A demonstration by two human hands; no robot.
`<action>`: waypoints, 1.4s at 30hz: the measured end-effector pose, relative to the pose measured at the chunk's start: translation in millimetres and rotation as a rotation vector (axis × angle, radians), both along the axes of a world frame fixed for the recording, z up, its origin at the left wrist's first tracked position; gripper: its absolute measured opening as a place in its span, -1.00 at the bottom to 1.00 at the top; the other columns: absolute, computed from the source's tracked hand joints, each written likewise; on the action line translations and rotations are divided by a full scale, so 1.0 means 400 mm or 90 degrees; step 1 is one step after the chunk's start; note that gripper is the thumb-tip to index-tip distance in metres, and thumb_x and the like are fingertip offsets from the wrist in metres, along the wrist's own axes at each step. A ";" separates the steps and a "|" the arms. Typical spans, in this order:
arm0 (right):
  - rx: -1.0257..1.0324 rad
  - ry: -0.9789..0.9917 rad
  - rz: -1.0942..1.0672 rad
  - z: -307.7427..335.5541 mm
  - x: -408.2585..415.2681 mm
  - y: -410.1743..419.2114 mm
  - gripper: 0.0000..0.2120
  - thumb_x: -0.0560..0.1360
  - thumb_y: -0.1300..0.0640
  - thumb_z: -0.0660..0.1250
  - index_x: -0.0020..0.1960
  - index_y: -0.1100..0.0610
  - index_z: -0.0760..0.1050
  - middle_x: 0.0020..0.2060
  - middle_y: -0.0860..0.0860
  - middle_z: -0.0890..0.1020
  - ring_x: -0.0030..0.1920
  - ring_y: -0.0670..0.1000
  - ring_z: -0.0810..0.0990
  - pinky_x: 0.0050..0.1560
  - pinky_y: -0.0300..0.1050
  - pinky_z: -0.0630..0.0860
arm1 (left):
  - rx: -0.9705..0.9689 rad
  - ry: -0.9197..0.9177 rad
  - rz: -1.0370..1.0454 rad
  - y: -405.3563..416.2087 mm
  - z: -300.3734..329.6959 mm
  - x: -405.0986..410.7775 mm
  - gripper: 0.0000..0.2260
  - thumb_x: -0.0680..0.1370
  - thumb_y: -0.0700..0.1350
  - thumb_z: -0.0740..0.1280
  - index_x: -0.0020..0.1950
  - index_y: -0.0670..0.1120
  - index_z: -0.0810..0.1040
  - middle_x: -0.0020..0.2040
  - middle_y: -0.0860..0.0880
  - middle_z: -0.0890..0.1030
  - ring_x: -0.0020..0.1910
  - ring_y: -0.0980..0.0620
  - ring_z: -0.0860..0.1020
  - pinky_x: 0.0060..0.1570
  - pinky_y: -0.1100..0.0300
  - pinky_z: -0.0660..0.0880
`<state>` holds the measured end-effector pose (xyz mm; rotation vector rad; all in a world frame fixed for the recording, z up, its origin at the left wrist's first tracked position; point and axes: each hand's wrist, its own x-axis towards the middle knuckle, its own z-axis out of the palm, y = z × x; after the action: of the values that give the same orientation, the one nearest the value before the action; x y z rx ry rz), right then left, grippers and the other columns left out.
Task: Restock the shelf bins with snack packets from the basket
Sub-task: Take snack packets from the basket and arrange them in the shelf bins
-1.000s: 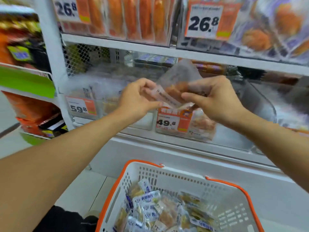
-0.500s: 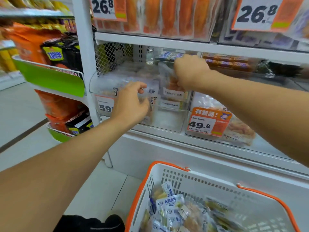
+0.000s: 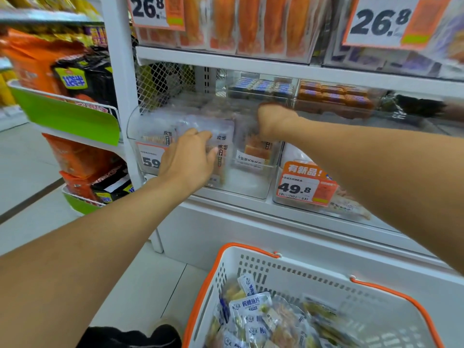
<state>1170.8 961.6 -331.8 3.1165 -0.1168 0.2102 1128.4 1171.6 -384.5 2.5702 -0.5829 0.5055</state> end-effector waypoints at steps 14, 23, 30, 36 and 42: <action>0.021 -0.144 0.000 0.001 -0.025 -0.002 -0.79 0.39 0.43 0.34 -0.02 0.22 0.55 -0.16 0.16 0.55 -0.15 0.19 0.53 -0.16 0.02 0.48 | 0.007 0.006 -0.084 -0.007 -0.008 -0.030 -0.82 0.54 0.01 0.35 0.03 0.01 0.40 -0.17 0.00 0.59 -0.17 -0.11 0.55 -0.20 -0.01 0.51; 0.016 -0.280 0.027 -0.012 -0.106 0.013 -0.73 0.43 0.30 0.36 0.11 0.16 0.51 0.04 0.13 0.61 0.06 0.22 0.57 -0.07 0.05 0.50 | 0.053 0.095 -0.180 -0.025 -0.017 -0.011 -0.80 0.50 -0.03 0.42 -0.24 0.02 0.44 -0.33 0.07 0.54 -0.25 -0.03 0.57 -0.25 0.12 0.48; 0.195 -0.134 0.227 -0.356 -0.406 0.093 -0.82 0.54 -0.03 0.31 0.00 0.08 0.53 -0.19 -0.04 0.58 -0.17 0.05 0.55 -0.24 -0.09 0.38 | 0.529 0.621 -0.253 -0.056 -0.145 -0.080 -0.75 0.57 0.12 0.34 0.11 -0.02 0.52 -0.03 -0.03 0.63 -0.10 0.04 0.65 -0.18 0.17 0.55; 0.121 0.538 0.043 -0.766 -0.548 0.017 -0.45 0.41 -0.01 0.55 0.30 0.17 0.49 0.24 0.08 0.56 0.21 0.11 0.54 0.21 -0.02 0.50 | 0.626 0.597 -0.305 -0.116 -0.196 -0.128 -0.67 0.56 0.18 0.32 0.23 0.03 0.49 0.04 0.02 0.58 -0.08 0.11 0.59 0.10 0.04 0.55; 0.280 0.572 -0.094 -0.873 -0.640 -0.079 -0.40 0.27 0.04 0.65 0.12 0.09 0.36 0.00 -0.01 0.55 -0.01 0.01 0.48 -0.11 -0.19 0.43 | 0.665 0.588 -0.324 -0.163 -0.187 -0.137 -0.72 0.56 0.18 0.31 0.19 0.08 0.46 0.00 0.05 0.57 -0.07 0.10 0.57 0.23 -0.05 0.50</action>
<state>914.7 929.9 -680.8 3.2125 -0.4068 -1.3500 1073.6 1106.4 -459.3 2.8568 -1.2618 -1.4241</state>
